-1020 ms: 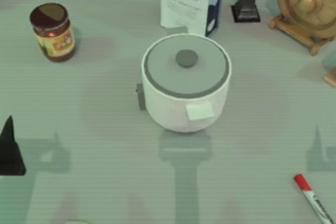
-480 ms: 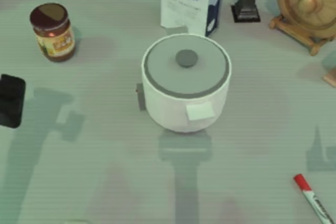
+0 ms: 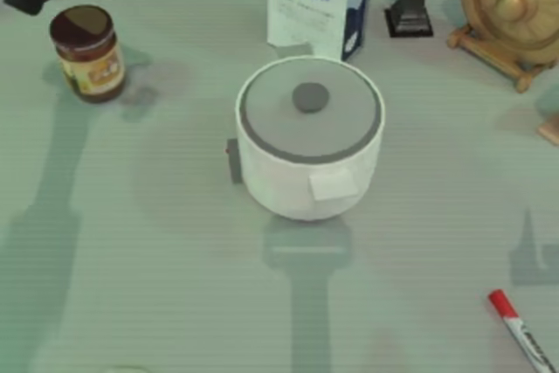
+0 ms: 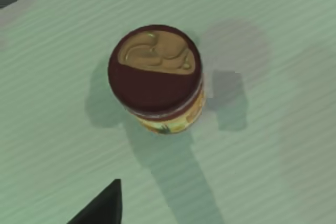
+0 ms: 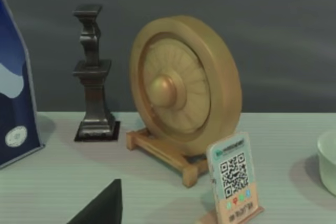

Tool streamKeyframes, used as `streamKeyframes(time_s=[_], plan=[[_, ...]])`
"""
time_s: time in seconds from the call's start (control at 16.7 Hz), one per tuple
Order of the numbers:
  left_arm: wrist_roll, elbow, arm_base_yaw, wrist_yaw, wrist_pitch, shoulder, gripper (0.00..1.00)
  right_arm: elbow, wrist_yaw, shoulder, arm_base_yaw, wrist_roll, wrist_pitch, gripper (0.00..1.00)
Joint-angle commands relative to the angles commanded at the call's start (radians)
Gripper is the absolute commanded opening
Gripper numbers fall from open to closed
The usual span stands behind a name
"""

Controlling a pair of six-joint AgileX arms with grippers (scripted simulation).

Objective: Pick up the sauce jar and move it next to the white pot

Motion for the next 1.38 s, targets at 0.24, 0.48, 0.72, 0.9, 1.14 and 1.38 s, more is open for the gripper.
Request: streamKeyframes(time_s=[0.24,0.48,0.72,0.9,1.14,1.38], plan=[[0.104,0.413,0.009,0.014,-0.150,0.362,1.00,0.000,0.000,0.000,0.000,0.000,0.000,1.00],[0.185,0.741,0.022,0.017,-0.291,0.678,1.00,0.000,0.000,0.000,0.000,0.000,0.000,1.00],[0.235,0.956,0.034,0.011,-0.404,0.904,1.00,0.000,0.000,0.000,0.000,0.000,0.000,1.00],[0.251,1.030,0.041,0.007,-0.453,0.988,1.00,0.000,0.000,0.000,0.000,0.000,0.000,1.00],[0.253,1.041,0.042,0.006,-0.461,1.001,1.00,0.000,0.000,0.000,0.000,0.000,0.000,1.00],[0.250,1.026,0.036,0.006,-0.443,1.004,1.00,0.000,0.000,0.000,0.000,0.000,0.000,1.00]])
